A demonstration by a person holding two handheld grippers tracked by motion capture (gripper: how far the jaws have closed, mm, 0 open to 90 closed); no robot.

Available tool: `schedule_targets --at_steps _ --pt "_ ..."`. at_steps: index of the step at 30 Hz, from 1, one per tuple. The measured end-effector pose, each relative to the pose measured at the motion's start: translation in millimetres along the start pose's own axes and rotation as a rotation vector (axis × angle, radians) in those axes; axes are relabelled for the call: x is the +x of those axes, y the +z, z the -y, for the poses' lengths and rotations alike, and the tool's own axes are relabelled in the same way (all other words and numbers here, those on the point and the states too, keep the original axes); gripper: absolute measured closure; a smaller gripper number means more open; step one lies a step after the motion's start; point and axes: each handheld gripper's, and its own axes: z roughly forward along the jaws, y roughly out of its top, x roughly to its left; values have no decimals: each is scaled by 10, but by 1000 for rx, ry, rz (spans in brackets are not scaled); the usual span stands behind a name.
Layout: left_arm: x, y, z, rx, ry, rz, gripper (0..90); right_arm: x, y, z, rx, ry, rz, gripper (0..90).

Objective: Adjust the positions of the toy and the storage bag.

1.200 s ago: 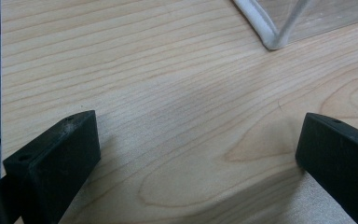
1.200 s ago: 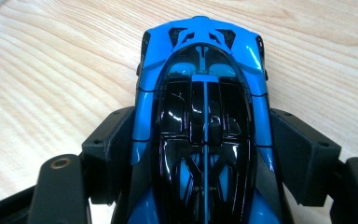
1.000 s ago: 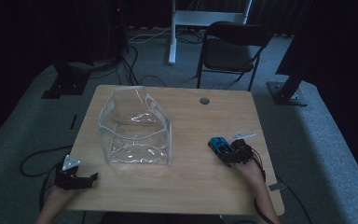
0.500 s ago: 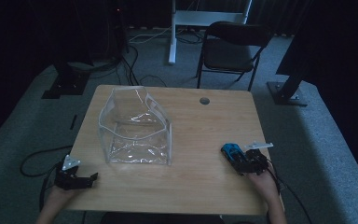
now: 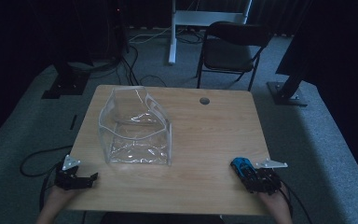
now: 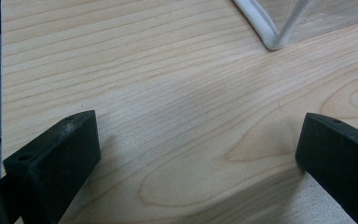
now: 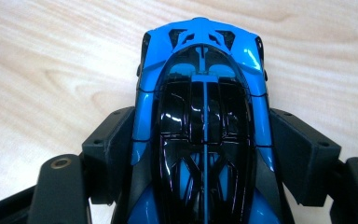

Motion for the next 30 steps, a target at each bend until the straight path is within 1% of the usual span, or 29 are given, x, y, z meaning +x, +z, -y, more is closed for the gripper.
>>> schedule_targets --at_steps 2,6,7,8,11,12,13,16,17,18,23,25,27,29,30 --pt "0 0 0 0 0 0 2 11 -46 59 -6 7 -8 269" --pt "1 -1 0 2 1 0 2 22 -109 118 -10 18 3 269" --pt "1 -1 0 2 1 0 2 25 -150 163 -21 36 1 269" --pt "1 -1 0 2 1 0 2 28 -152 176 -21 35 5 269" --pt "1 -1 0 1 1 0 2 41 -142 209 -11 37 12 269" --pt "2 -1 0 1 2 1 2 59 -123 248 -1 36 16 269" --pt "1 -1 0 1 1 0 2 62 -117 257 5 37 9 269" --pt "2 -1 0 2 2 0 2 86 -101 277 1 37 11 269" --pt "1 -1 0 1 1 0 2 95 -90 282 2 38 5 269" --pt "1 -1 0 1 1 0 2 116 -80 282 -2 40 16 269" --pt "0 -1 0 1 0 0 2 158 -71 286 -2 27 34 268" --pt "-1 -1 -1 1 0 -1 2 165 -61 311 -10 37 36 266" --pt "-1 0 0 0 -1 -1 2 159 -50 334 -20 63 28 265" --pt "-1 0 0 0 -1 -1 2 162 -43 338 -15 62 30 265" --pt "-3 -1 -1 2 -2 -3 2 178 -36 335 -6 48 42 262"
